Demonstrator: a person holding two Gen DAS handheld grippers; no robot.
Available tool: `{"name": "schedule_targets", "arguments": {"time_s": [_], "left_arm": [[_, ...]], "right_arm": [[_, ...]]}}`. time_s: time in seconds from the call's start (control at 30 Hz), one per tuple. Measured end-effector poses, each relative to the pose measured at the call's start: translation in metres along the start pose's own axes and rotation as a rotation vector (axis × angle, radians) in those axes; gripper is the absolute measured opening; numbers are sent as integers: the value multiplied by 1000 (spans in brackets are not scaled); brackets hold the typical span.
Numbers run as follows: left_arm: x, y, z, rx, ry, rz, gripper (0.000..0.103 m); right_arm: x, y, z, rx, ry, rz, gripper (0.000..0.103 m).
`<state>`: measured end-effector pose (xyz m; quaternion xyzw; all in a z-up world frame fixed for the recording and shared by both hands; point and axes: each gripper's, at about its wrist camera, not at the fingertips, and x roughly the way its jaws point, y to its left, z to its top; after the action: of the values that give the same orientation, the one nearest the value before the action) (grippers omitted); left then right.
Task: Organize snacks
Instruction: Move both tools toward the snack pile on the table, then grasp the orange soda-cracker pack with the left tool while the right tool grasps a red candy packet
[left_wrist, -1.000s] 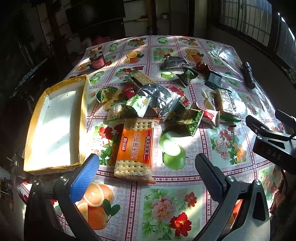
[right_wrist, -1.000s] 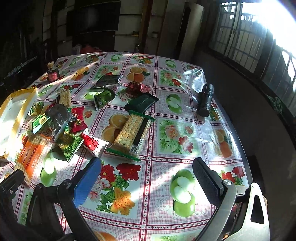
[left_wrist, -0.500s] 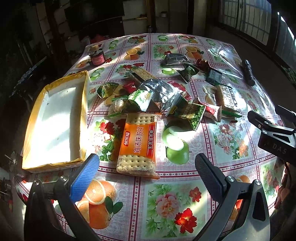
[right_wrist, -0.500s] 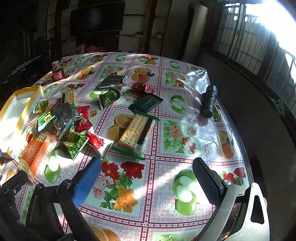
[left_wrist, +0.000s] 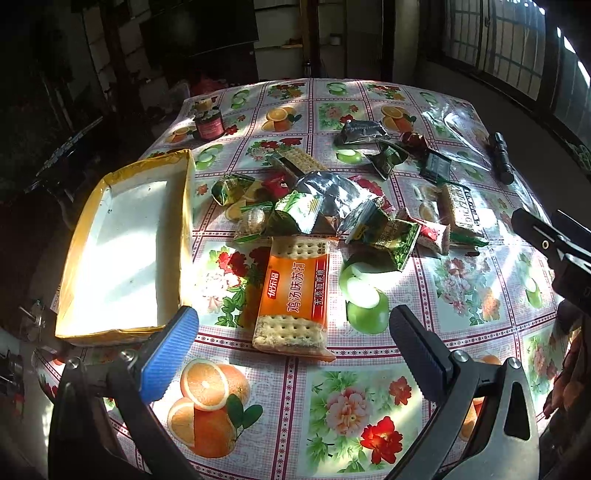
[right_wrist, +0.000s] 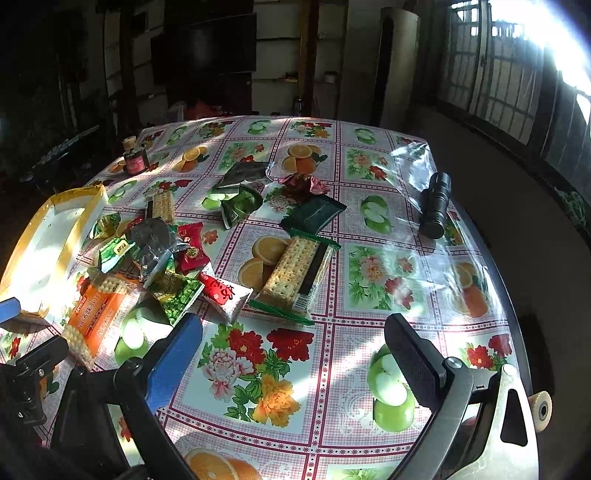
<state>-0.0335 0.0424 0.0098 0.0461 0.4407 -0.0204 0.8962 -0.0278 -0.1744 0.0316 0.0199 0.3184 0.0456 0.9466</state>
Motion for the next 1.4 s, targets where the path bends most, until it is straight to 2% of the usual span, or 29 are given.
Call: {"name": "schedule_targets", "arguments": {"time_s": [0.07, 0.1, 0.13, 0.2, 0.27, 0.3, 0.37, 0.43, 0.53, 0.6, 0.63, 0.67, 0.73, 0.77, 0.87, 0.97, 1.0, 1.17, 1.27, 1.33, 1.4], "left_arm": [[-5, 0, 1, 2, -16, 6, 102], [-6, 0, 2, 1, -21, 2, 102], [-8, -1, 3, 1, -25, 0, 102], [-9, -2, 3, 3, -31, 0, 102], [-10, -4, 2, 8, -32, -8, 102], [-11, -5, 2, 9, -32, -11, 102], [-12, -7, 2, 11, -33, -18, 102], [-13, -9, 2, 13, -35, -25, 102], [-15, -12, 2, 17, -37, -33, 102], [-17, -14, 2, 21, -38, -35, 102], [-17, -15, 2, 22, -39, -36, 102], [-17, -15, 2, 24, -39, -37, 102], [-17, -16, 2, 24, -39, -36, 102], [-17, -16, 2, 23, -38, -36, 102], [-14, -14, 2, 21, -28, -36, 102], [-10, -8, 0, 17, -15, -39, 102], [-9, -5, -1, 13, -7, -50, 102], [1, 16, -13, -17, 47, -181, 102], [4, 24, -21, -17, 58, -209, 102], [10, 26, -22, -16, 71, -186, 102], [20, 28, -19, -32, 93, -163, 102]], "right_arm": [[-29, -19, -3, 116, -190, 189, 99], [-38, -29, -4, 181, -258, 290, 99], [-40, -39, -5, 243, -288, 379, 99], [-37, -58, -2, 378, -299, 491, 99], [-39, -79, -6, 523, -385, 620, 99], [-44, -87, -8, 576, -436, 653, 99], [-65, -97, -16, 637, -600, 695, 100], [-87, -100, -18, 640, -741, 702, 100], [-122, -108, -22, 661, -941, 660, 102], [-139, -110, -17, 638, -1017, 623, 102], [-146, -108, -11, 603, -1021, 588, 102], [-150, -103, -2, 558, -997, 534, 102], [-152, -95, 12, 476, -946, 546, 102], [-150, -90, 19, 447, -900, 526, 102], [-135, -69, 42, 353, -651, 361, 102], [-96, -43, 51, 219, -372, 169, 102], [-83, -36, 51, 181, -284, 128, 102], [-12, -17, 26, 82, 35, 163, 101], [11, -5, 1, -4, 118, 107, 101], [17, -9, -16, -21, 140, 150, 100], [28, -9, -21, -25, 162, 192, 95]]}}
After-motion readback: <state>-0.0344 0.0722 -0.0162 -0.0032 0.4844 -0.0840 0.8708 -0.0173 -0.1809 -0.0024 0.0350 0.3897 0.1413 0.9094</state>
